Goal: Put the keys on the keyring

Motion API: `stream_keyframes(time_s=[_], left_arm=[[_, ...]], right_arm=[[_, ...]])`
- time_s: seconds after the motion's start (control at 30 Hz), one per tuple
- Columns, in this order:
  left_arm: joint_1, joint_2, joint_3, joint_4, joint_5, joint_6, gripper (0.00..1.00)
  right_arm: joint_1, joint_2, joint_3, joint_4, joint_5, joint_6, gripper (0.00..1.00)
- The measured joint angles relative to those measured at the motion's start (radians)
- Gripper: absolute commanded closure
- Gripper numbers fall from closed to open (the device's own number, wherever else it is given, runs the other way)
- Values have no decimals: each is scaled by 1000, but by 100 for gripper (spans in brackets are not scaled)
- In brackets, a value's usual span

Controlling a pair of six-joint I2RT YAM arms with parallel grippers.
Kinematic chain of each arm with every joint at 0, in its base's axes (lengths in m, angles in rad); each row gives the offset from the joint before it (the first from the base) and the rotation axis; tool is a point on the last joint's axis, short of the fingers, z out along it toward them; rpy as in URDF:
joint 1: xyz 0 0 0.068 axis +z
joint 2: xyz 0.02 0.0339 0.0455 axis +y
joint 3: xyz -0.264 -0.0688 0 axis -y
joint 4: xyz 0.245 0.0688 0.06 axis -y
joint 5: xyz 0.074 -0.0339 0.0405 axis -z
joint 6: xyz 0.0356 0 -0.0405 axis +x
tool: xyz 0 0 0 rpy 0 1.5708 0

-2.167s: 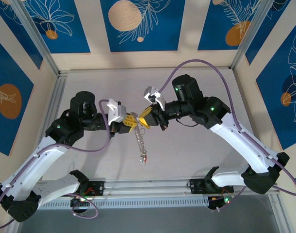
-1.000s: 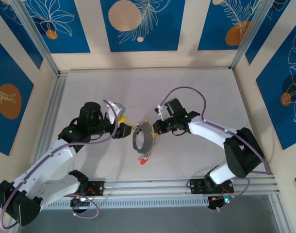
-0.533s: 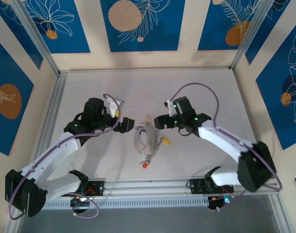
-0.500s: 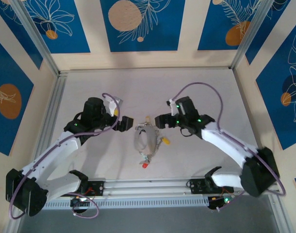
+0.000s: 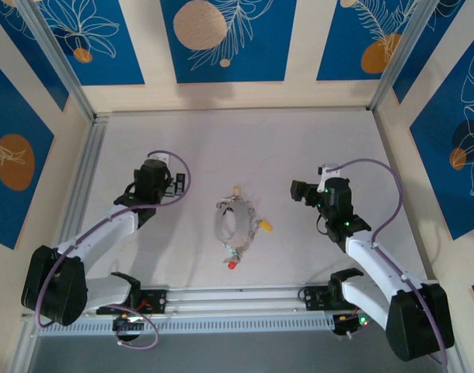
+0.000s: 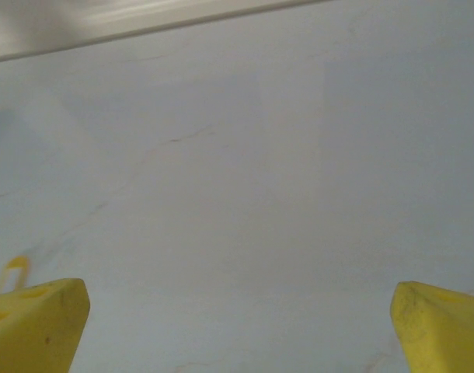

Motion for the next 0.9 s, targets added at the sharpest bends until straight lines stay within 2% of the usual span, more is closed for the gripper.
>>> stream_keyframes(time_s=[0.13,0.33,0.47,0.57,0.7,0.9], left_arm=[[68,4,-82,150,-61,69,0],[158,106,-217,412,-111,119,0],[192,222,-301,652,-91,124,0],[209,279,-324,735,-30,138,0],[233,318,-334,864,67,146,0],[274,329,-340,919,156,146,0]], right_arm=[[-164,108,-63,182,-93,-23,1],[-245,320,-64,404,-192,-39,1],[-257,384,-77,525,-233,-58,1],[-274,477,-104,694,-273,-61,1],[-261,566,-65,685,-285,-84,1],[-203,578,-5,672,-259,-122,1]])
